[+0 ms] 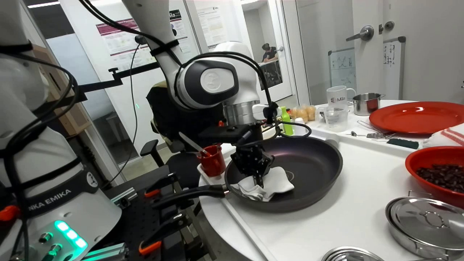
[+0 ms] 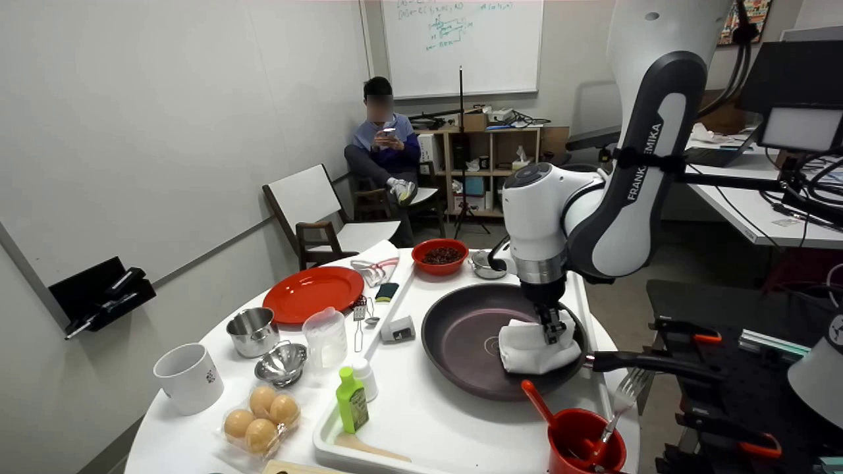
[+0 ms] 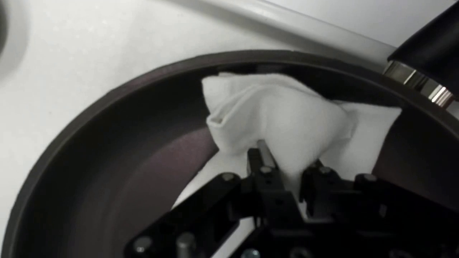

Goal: Use the white towel to wipe the black pan

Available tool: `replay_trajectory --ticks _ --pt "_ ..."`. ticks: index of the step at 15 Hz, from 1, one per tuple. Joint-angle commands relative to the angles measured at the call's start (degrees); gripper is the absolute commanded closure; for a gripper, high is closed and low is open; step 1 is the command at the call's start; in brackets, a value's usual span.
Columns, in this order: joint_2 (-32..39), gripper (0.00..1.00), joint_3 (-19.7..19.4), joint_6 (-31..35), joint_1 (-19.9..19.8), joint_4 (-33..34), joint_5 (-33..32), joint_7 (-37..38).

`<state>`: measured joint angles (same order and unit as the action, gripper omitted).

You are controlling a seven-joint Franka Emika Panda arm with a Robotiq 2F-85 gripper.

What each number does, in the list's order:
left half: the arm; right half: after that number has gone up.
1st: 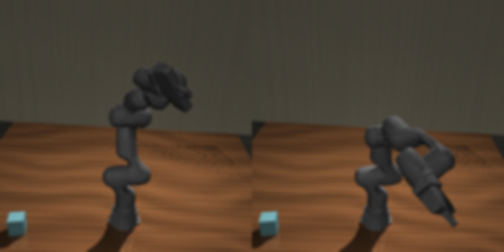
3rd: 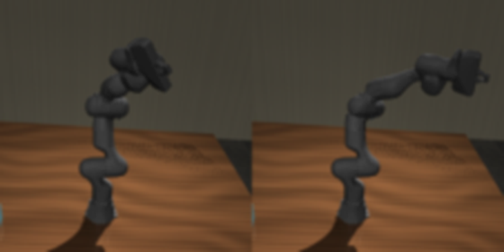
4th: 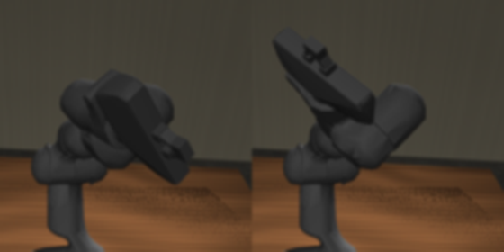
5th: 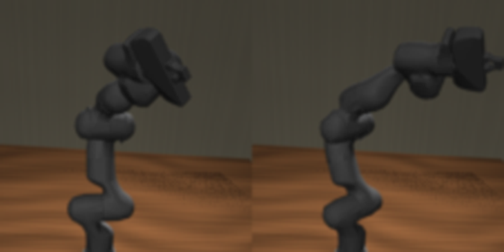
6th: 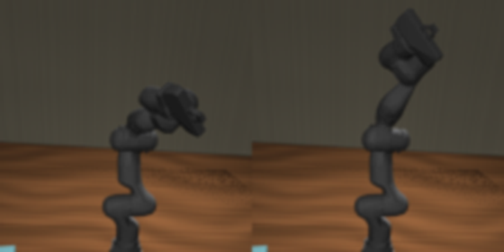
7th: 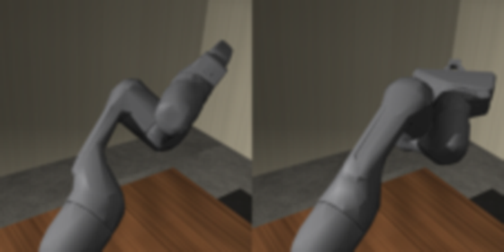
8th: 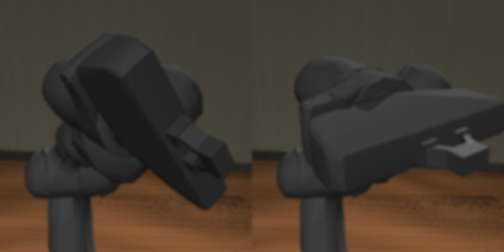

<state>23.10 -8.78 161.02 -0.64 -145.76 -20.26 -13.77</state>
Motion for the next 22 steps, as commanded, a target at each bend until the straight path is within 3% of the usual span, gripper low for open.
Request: replay_trajectory --ticks 1,11,22 --pt "0.25 0.91 0.47 2.61 1.98 -1.07 -1.92 1.71" --pt "3.70 0.91 -1.41 4.74 8.58 3.16 -3.94 6.83" --pt "7.77 0.91 -4.75 7.02 6.99 13.95 -1.40 10.30"
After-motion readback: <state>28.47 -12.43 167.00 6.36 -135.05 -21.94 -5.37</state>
